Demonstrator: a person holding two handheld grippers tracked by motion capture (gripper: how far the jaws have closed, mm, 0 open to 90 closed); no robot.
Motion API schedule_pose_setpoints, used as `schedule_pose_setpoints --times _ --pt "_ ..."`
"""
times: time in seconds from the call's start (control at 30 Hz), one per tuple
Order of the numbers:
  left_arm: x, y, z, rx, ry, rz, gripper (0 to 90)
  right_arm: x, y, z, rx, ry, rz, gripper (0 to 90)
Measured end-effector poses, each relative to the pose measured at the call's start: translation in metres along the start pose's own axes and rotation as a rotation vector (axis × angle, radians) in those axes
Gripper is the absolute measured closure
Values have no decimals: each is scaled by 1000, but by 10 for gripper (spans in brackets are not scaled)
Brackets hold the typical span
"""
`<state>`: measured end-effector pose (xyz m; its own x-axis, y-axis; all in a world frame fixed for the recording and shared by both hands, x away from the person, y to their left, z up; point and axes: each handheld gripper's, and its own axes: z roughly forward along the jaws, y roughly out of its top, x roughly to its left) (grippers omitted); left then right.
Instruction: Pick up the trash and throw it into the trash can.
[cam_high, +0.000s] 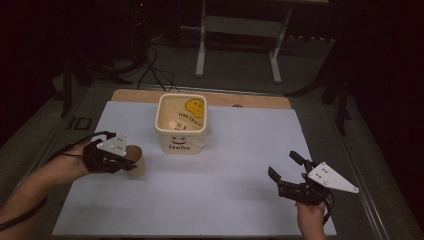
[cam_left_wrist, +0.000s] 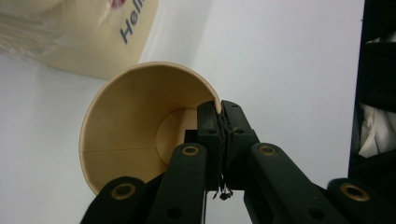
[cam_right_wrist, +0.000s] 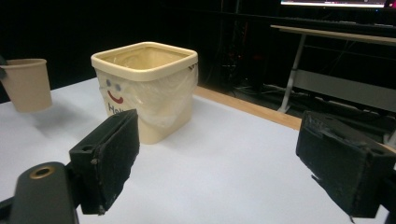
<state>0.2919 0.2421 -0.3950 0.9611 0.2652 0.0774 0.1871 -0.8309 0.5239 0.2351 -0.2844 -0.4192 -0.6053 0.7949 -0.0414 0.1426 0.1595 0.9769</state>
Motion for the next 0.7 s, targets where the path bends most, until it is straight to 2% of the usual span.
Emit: schedule_pose_setpoints --times 0.23,0.47,0.7 --pt "-1 14 -18 -19 -13 26 892 1 0 1 -1 -2 -4 132" --pt "-2 32 -37 -25 -6 55 893 1 0 1 1 -2 -4 131" --pt "-4 50 -46 -28 -27 84 892 1 0 1 0 -1 -5 132"
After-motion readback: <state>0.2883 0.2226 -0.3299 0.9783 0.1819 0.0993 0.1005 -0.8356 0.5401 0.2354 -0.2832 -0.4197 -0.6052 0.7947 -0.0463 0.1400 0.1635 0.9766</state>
